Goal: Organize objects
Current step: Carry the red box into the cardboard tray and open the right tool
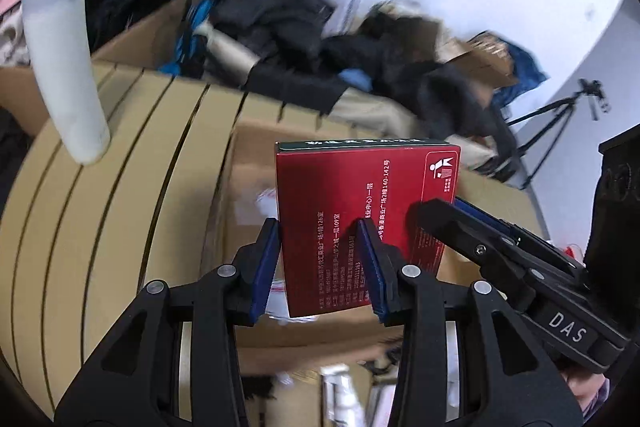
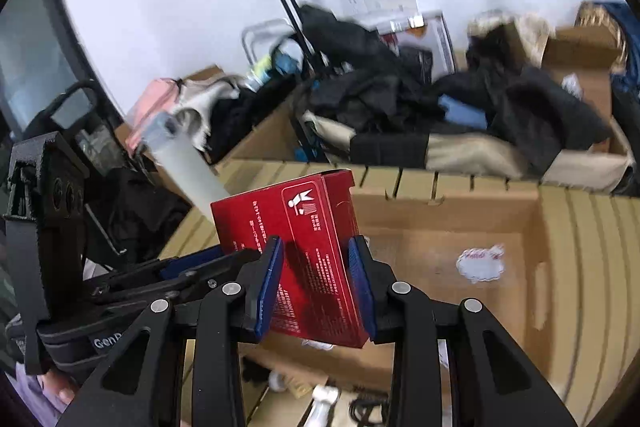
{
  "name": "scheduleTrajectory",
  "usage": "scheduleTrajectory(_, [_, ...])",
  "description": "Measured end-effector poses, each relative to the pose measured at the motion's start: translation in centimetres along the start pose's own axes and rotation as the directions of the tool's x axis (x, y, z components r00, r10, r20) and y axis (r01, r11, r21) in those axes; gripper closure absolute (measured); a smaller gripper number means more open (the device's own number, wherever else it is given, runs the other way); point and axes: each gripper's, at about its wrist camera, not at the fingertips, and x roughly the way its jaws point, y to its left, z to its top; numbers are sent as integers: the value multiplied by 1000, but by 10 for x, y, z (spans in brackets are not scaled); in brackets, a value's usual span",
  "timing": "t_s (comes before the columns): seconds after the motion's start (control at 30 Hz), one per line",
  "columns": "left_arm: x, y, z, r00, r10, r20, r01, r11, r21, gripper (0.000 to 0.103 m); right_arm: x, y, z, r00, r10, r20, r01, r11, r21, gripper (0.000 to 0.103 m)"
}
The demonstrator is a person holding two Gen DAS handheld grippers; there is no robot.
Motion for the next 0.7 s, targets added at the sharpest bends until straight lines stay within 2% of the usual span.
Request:
scheduleTrajectory(0.03, [9,4,-3,1000,16,-19,-16,1000,-5,67,13,-4,-3,1000,-3,-22,4,1000,9,66])
scheduleTrajectory(0.07, [19,6,-9,997,63,-47,-63,998,3,67,22,-5,-7,999,-7,-42,7,1000,11,66])
scheduleTrajectory(0.17, [21,4,-19,987,151,-46,-148,987,61,68,41,-6,-23,996,6,-84,-5,1000,14,66])
scheduleTrajectory(0.27, [32,10,-22,966,236,-103,-231,971,60,69,52,-12,-37,992,53,-111,-48,998,40,66])
scheduleTrajectory(0.33, [36,11,-25,957,274,-97,-267,960,82,68,62,-17,-45,989,68,-134,-57,995,81,67])
scheduleTrajectory(0.4, [31,7,-31,950,290,-112,-280,955,97,61,65,-22,-51,985,87,-148,-70,991,112,66])
scheduleTrajectory(0.5, [1,1,-38,959,269,-88,-263,962,69,44,45,-27,-51,989,13,-150,5,993,122,67])
scheduleTrajectory(0.53, [-13,-3,-42,958,281,-62,-276,958,74,32,35,-28,-49,991,2,-137,15,992,121,66])
scheduleTrajectory(0.57, [-33,-8,-48,954,298,-24,-295,952,83,24,18,-27,-47,993,-17,-114,30,993,112,66])
scheduleTrajectory(0.63, [-59,-15,-58,949,312,30,-314,945,93,18,-18,-19,-46,997,-60,-53,64,996,64,65])
scheduleTrajectory(0.67, [-73,-18,-64,943,328,50,-332,938,103,10,-32,-14,-46,997,-77,-32,78,996,42,61])
scheduleTrajectory(0.7, [-87,-22,-73,933,353,67,-359,927,111,6,-47,-10,-48,996,-91,-8,91,996,18,56])
